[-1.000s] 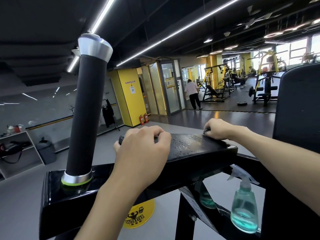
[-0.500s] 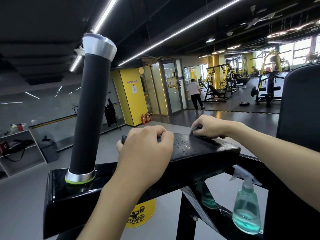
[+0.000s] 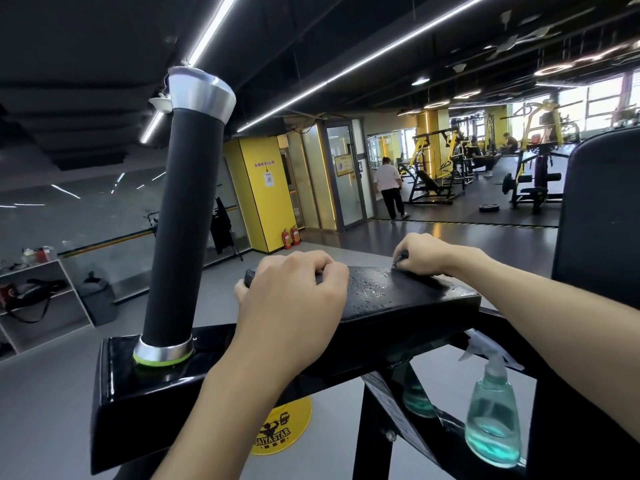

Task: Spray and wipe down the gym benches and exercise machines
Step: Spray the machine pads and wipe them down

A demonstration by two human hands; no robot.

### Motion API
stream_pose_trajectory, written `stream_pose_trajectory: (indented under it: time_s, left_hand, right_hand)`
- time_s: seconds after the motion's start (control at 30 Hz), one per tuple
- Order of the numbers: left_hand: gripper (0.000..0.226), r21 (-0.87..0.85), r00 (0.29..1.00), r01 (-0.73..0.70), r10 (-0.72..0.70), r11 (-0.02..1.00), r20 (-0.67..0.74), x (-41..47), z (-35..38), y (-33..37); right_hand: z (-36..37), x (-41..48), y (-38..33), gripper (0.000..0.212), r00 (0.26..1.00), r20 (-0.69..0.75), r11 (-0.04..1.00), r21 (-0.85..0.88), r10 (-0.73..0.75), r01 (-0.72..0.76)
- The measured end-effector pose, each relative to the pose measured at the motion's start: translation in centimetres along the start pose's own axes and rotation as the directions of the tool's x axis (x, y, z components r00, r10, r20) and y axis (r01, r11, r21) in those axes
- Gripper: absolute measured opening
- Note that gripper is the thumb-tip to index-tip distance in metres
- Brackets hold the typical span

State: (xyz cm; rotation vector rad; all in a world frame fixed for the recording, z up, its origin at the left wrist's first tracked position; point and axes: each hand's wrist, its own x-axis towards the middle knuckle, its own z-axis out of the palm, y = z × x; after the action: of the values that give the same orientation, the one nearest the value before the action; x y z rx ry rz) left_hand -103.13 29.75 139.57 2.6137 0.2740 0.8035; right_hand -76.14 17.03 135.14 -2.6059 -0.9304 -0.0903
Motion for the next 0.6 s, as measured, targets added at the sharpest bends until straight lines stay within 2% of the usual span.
stream_pose_trajectory:
  time_s: [0.17,0.3,0.4,0.5,0.6]
  left_hand:
    - [0.049,0.006,1.0,0.001,-0.001,1.0,-0.008,0.1,0.1,-0.1]
    - [0.05,0.0,1.0,-0.002,0.002,1.0,-0.009,0.1,0.1,-0.1]
    - [0.05,-0.004,1.0,0.005,-0.005,1.0,-0.005,0.1,0.1,-0.1]
    - [0.049,-0.008,1.0,0.003,-0.003,1.0,-0.014,0.2,0.2,-0.2]
    - [0.049,-0.013,1.0,0.004,-0.004,1.0,-0.01,0.2,0.2,-0.2]
  right_hand:
    - [-1.3,-1.2,-1.3,0.014,0.99,0.058,0.987,0.101,-0.129,0.123]
    - [-0.4,-1.4,0.1,0.02,1.0,-0.013,1.0,-0.019,-0.008,0.008]
    - [-0.9,-1.9,-1.2,0.02,0.997,0.001,0.997,0.016,-0.075,0.075]
    - [-1.5,-2.8,-1.8,0.016,0.988,0.029,0.981,0.126,-0.15,0.145]
    - [-0.9,-2.7,-0.4,0.018,0.997,-0.018,0.998,0.004,-0.07,0.07]
